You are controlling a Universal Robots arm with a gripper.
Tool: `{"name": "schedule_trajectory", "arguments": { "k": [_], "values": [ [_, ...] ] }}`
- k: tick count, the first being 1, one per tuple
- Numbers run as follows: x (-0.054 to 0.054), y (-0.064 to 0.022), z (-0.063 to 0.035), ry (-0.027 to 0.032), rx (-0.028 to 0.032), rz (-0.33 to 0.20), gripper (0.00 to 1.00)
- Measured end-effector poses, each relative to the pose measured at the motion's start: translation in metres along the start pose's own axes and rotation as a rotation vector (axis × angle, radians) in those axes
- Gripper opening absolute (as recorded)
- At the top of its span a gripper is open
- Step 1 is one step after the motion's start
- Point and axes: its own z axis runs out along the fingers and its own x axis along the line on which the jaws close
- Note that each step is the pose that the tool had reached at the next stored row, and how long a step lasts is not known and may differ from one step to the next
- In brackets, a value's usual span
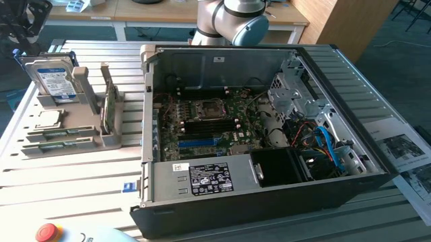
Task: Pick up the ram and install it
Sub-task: 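Pick up the ram and move it above insertion slot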
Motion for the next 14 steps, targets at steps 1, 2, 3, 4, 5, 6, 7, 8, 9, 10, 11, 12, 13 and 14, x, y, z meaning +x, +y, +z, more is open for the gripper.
{"name": "schedule_trajectory", "arguments": {
  "k": [1,2,3,4,5,6,7,8,9,10,11,12,13,14],
  "values": [
    [0.0,0.0,0.0,0.0,0.0,0.0,0.1],
    [0.0,0.0,0.0,0.0,0.0,0.0,0.1],
    [0.0,0.0,0.0,0.0,0.0,0.0,0.1],
    [0.0,0.0,0.0,0.0,0.0,0.0,0.1],
    [0.0,0.0,0.0,0.0,0.0,0.0,0.1],
    [0.0,0.0,0.0,0.0001,0.0,0.0,0.1],
    [0.0,0.0,0.0,0.0,0.0,0.0,0.1],
    [0.0,0.0,0.0,0.0,0.0,0.0,0.1],
    [0.0,0.0,0.0,0.0,0.0,0.0,0.1],
    [0.0,0.0,0.0,0.0,0.0,-0.001,0.1],
    [0.0,0.0,0.0,0.0001,0.0,-0.002,0.1],
    [0.0,0.0,0.0,0.0002,0.0,-0.004,0.1],
    [0.0,0.0,0.0,0.0003,-0.0001,-0.006,0.1],
    [0.0,0.0,0.0,0.0005,-0.0002,-0.009,0.1]
  ]
}}
